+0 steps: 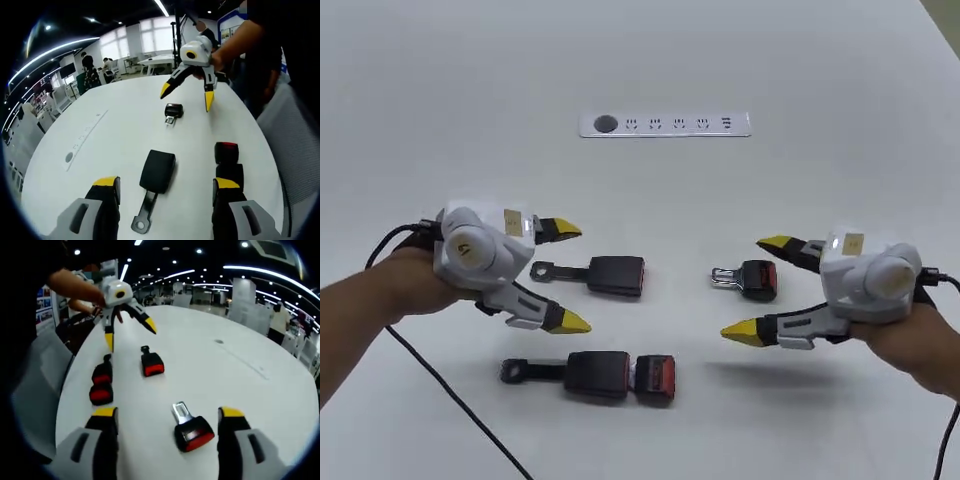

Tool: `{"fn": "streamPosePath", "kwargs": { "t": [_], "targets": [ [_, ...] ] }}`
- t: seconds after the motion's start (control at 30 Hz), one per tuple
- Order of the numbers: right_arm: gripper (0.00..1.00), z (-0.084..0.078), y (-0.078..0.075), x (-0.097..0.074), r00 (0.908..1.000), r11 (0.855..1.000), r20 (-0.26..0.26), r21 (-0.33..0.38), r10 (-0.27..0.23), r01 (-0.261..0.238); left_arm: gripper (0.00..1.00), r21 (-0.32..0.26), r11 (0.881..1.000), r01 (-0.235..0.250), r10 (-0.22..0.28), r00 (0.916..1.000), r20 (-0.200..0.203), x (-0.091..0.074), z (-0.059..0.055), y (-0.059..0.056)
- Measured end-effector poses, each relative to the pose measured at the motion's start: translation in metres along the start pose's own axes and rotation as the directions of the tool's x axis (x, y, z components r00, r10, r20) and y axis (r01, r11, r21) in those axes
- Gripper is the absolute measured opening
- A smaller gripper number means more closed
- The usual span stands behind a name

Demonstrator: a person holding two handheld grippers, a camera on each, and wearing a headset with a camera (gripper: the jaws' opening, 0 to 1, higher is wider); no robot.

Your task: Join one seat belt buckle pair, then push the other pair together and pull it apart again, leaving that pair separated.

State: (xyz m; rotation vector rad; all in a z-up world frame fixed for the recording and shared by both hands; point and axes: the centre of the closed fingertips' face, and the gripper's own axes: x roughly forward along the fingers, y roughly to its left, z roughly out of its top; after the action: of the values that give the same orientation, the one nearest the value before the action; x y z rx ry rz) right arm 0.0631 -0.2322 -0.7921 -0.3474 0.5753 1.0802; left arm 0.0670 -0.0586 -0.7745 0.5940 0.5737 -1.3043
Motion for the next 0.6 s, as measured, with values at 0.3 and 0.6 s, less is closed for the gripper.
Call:
{"fn": "streamPosePath", "kwargs": {
  "t": [0.3,0.6],
  "targets": [
    [0.75,-0.024,-0.025,0.001,0.9980,0.999,-0.053,0.004,0.036,-0.036,0.74,0.005,1.000,0.021,-0.021,0.9994,-0.026,0.015,-0.008,0.017],
    [0.66,-0.038,-0.033,0.008,0.9893,0.995,-0.102,-0.001,0.104,-0.105,0.69,0.035,0.996,0.086,-0.083,0.9941,-0.069,0.041,-0.020,0.018]
  ]
}}
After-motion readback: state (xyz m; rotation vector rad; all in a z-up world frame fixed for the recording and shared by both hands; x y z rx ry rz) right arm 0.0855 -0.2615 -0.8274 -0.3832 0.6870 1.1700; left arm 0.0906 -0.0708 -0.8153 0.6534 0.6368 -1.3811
